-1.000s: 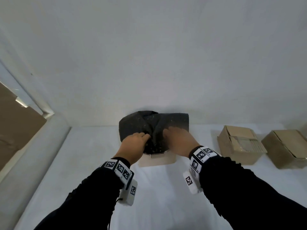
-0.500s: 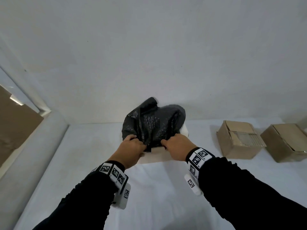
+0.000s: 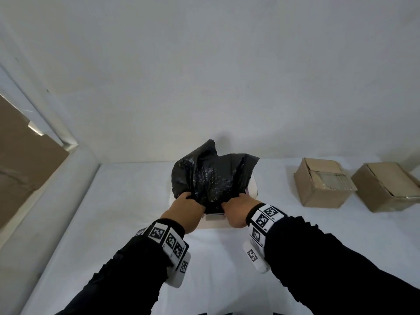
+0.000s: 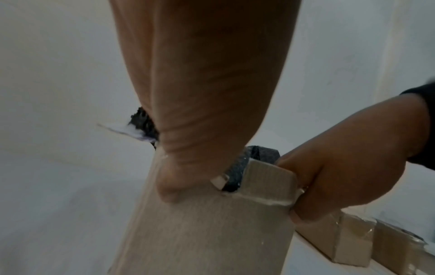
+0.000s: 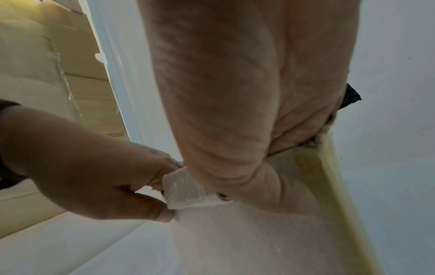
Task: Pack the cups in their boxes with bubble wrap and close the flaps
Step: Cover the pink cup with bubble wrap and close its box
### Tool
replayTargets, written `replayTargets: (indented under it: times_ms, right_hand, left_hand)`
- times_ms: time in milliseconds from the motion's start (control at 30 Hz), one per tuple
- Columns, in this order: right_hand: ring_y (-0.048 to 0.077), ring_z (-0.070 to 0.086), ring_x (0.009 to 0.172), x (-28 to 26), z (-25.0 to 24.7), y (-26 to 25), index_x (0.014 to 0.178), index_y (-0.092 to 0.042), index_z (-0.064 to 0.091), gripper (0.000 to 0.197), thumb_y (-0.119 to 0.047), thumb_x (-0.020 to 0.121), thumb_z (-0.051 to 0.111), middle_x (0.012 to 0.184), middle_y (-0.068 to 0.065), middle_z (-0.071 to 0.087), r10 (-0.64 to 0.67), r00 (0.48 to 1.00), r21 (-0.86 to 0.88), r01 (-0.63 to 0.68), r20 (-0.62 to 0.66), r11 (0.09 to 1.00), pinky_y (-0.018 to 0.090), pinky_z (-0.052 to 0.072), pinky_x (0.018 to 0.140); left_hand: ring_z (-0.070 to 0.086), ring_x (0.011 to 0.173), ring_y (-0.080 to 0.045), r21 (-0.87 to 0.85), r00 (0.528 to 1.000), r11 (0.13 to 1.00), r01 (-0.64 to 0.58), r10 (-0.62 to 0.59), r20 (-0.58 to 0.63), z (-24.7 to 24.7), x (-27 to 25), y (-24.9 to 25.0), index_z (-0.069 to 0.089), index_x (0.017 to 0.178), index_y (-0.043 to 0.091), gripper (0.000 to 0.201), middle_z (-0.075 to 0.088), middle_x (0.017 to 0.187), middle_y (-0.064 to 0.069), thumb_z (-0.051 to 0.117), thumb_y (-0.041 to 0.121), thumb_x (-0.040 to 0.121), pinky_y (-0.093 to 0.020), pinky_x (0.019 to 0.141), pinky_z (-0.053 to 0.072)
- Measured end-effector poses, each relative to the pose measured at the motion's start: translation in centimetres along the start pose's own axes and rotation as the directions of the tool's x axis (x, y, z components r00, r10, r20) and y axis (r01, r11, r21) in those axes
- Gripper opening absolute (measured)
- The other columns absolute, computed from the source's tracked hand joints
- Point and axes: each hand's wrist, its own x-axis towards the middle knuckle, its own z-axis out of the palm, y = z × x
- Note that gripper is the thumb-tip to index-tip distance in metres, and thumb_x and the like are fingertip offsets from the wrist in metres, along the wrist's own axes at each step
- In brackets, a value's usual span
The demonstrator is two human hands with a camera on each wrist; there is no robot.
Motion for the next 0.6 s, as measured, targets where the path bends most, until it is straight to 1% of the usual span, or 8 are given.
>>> replayTargets:
  times_ms: [100, 233, 333, 400, 467, 500, 567, 600]
  right_hand:
    - [0.030, 0.050, 0.115, -0.9, 1.1, 0.1, 0.122, -0.014, 0.058, 0.032, -0.016, 0.094, 0.041, 0.122, 0.010, 0.058, -0.027, 0.985, -0.129, 0.004, -0.171, 0.992, 0.040, 0.033, 0.097]
    - [0.023, 0.056, 0.095, -1.5, 2.6, 0.6, 0.105, -0.020, 0.066, 0.028, -0.020, 0.091, 0.042, 0.094, 0.000, 0.067, -0.059, 0.921, -0.281, -0.057, -0.386, 0.958, 0.041, 0.022, 0.098]
    - [0.026, 0.059, 0.099, -1.7, 2.6, 0.4, 0.119, -0.016, 0.055, 0.029, -0.018, 0.095, 0.038, 0.091, 0.000, 0.069, -0.039, 0.952, -0.224, -0.031, -0.303, 0.974, 0.051, 0.000, 0.117]
    - [0.024, 0.062, 0.098, -1.9, 1.4, 0.0, 0.121, -0.015, 0.056, 0.032, -0.018, 0.094, 0.039, 0.086, -0.002, 0.066, -0.041, 0.957, -0.219, -0.024, -0.288, 0.975, 0.055, -0.008, 0.117]
    - [0.021, 0.062, 0.098, -2.0, 0.4, 0.0, 0.117, -0.017, 0.059, 0.032, -0.022, 0.087, 0.048, 0.080, -0.005, 0.058, -0.054, 0.967, -0.104, 0.028, -0.250, 0.994, 0.051, -0.001, 0.120]
    - [0.020, 0.062, 0.096, -2.1, 0.0, 0.4, 0.111, -0.020, 0.061, 0.030, -0.027, 0.083, 0.054, 0.080, -0.006, 0.057, -0.054, 0.968, 0.043, 0.067, -0.246, 0.997, 0.045, 0.012, 0.118]
    - [0.017, 0.063, 0.087, -2.1, -0.4, 1.6, 0.097, -0.026, 0.063, 0.020, -0.033, 0.078, 0.061, 0.083, -0.008, 0.063, 0.014, 0.933, 0.421, 0.149, -0.360, 0.895, 0.032, 0.043, 0.096]
    - [0.016, 0.063, 0.083, -2.0, -0.4, 2.4, 0.091, -0.026, 0.063, 0.015, -0.033, 0.077, 0.063, 0.083, -0.008, 0.064, 0.107, 0.876, 0.550, 0.195, -0.469, 0.812, 0.033, 0.050, 0.085]
  left_hand:
    - [0.050, 0.114, -0.026, 0.008, 0.998, 1.000, 0.021, -0.020, -0.058, 0.7, -0.4, 0.4, 0.063, 0.115, 0.022, 0.032, 0.060, 0.115, -0.002, 0.045, 0.014, 0.089, -0.040, 0.114, 0.020]
    - [0.054, 0.081, -0.026, 0.017, 0.917, 0.995, 0.094, -0.080, -0.392, 2.6, -1.2, 0.6, 0.069, 0.080, 0.021, 0.017, 0.059, 0.080, 0.000, 0.066, 0.013, 0.066, -0.038, 0.088, 0.035]
    - [0.059, 0.075, -0.021, -0.074, 0.918, 0.994, 0.077, -0.100, -0.384, 4.6, -1.5, 1.1, 0.068, 0.114, 0.016, 0.056, 0.063, 0.073, 0.004, 0.081, 0.033, 0.062, -0.040, 0.100, 0.041]
    - [0.063, 0.078, -0.019, -0.107, 0.916, 0.993, 0.056, -0.094, -0.390, 4.5, -1.7, 1.2, 0.060, 0.130, 0.015, 0.073, 0.067, 0.074, 0.005, 0.075, 0.050, 0.067, -0.045, 0.108, 0.040]
    - [0.064, 0.085, -0.019, -0.158, 0.911, 0.987, 0.034, -0.095, -0.402, 3.6, -1.8, 0.8, 0.048, 0.141, 0.017, 0.071, 0.070, 0.079, 0.003, 0.050, 0.056, 0.082, -0.045, 0.115, 0.029]
    - [0.063, 0.091, -0.020, -0.223, 0.904, 0.975, 0.021, -0.114, -0.413, 3.0, -1.9, 0.3, 0.042, 0.145, 0.019, 0.068, 0.071, 0.085, 0.000, 0.033, 0.056, 0.088, -0.043, 0.117, 0.024]
    - [0.058, 0.100, -0.022, -0.395, 0.848, 0.918, -0.025, -0.190, -0.495, 1.7, -2.0, -1.0, 0.044, 0.142, 0.021, 0.063, 0.068, 0.097, -0.003, 0.016, 0.050, 0.094, -0.040, 0.110, 0.028]
    - [0.056, 0.101, -0.024, -0.450, 0.781, 0.892, -0.040, -0.252, -0.571, 1.4, -1.9, -1.7, 0.050, 0.136, 0.021, 0.057, 0.065, 0.102, -0.002, 0.018, 0.047, 0.096, -0.040, 0.101, 0.034]
